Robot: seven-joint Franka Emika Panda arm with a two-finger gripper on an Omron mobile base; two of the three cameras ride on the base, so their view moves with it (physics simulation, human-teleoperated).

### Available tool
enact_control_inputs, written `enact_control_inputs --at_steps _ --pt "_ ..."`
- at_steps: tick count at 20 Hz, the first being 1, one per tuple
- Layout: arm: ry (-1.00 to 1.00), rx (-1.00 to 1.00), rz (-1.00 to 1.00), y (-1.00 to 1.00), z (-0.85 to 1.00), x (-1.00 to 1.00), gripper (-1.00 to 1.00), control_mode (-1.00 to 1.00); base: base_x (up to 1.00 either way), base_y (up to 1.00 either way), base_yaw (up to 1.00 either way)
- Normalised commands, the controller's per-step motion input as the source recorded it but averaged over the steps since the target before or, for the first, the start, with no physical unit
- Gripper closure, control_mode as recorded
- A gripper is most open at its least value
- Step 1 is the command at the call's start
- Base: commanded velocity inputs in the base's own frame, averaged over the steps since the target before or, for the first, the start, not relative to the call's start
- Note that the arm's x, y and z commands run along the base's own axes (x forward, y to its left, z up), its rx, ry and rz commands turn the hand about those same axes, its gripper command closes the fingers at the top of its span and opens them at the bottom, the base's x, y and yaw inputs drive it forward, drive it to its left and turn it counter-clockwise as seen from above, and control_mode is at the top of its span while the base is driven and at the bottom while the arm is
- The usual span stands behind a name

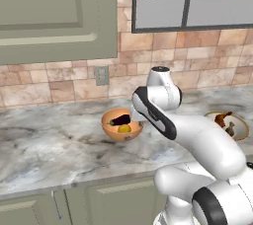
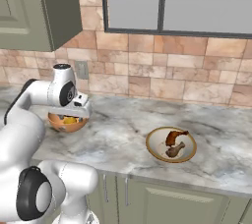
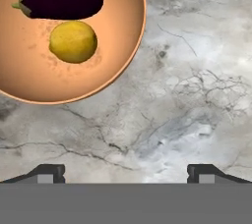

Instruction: Place the bowl with the lemon and eggplant on the top shelf of the fridge. Place the bowl with the chicken drumsticks on the second highest shelf of the fridge.

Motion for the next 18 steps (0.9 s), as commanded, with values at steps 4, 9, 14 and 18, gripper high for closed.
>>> enact_control_inputs --at_steps 4,9,14,18 --pt "-0.01 0.0 -0.02 0.01 -0.28 0.21 -1.0 -1.0 0.0 0.0 0.0" --pt "0.01 0.12 -0.01 0.0 -0.05 0.18 -1.0 -1.0 0.0 0.0 0.0" --pt "0.1 0.12 -0.05 0.0 0.03 0.31 -1.0 -1.0 0.0 0.0 0.0" --pt "0.01 0.0 0.0 0.0 -0.03 0.22 -1.0 -1.0 0.0 0.0 0.0"
